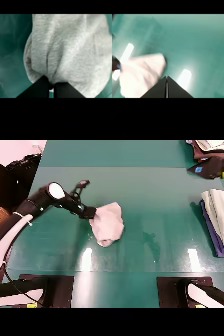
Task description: Fold the shirts.
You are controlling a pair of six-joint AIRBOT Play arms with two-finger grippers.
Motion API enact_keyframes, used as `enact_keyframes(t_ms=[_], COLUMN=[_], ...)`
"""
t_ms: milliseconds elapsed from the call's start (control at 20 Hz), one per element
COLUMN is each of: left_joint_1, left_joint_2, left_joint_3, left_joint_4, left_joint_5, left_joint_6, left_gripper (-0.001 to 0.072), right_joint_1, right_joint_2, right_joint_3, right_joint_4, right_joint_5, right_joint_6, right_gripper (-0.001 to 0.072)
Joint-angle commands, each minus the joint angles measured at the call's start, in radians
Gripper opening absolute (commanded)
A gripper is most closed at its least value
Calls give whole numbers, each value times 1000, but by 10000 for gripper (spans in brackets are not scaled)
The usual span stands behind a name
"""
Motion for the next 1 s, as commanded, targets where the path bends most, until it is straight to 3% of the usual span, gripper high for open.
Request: enact_keyframes(t_ms=[0, 50, 100, 150, 450, 600, 950], left_joint_1=[61, 61, 61, 61, 61, 61, 61], left_joint_2=[0, 0, 0, 0, 0, 0, 0], left_joint_3=[43, 42, 43, 42, 42, 42, 42], left_joint_4=[25, 21, 16, 16, 18, 18, 16], left_joint_5=[-11, -12, -11, -11, -43, -41, -43], left_joint_6=[8, 8, 8, 8, 18, 17, 15], left_gripper=[25, 25, 25, 25, 25, 25, 25], right_joint_1=[96, 135, 178, 222, 438, 464, 561], right_joint_2=[-1, -12, -44, -84, -356, -523, -869], right_joint_3=[-128, -187, -236, -269, -259, -114, 272], right_joint_4=[-98, -94, -91, -91, -29, 71, 118], right_joint_5=[-100, -138, -160, -161, -302, -287, -241], right_joint_6=[32, 32, 32, 32, 22, 6, 26], right_gripper=[27, 200, 444, 503, 501, 502, 501])
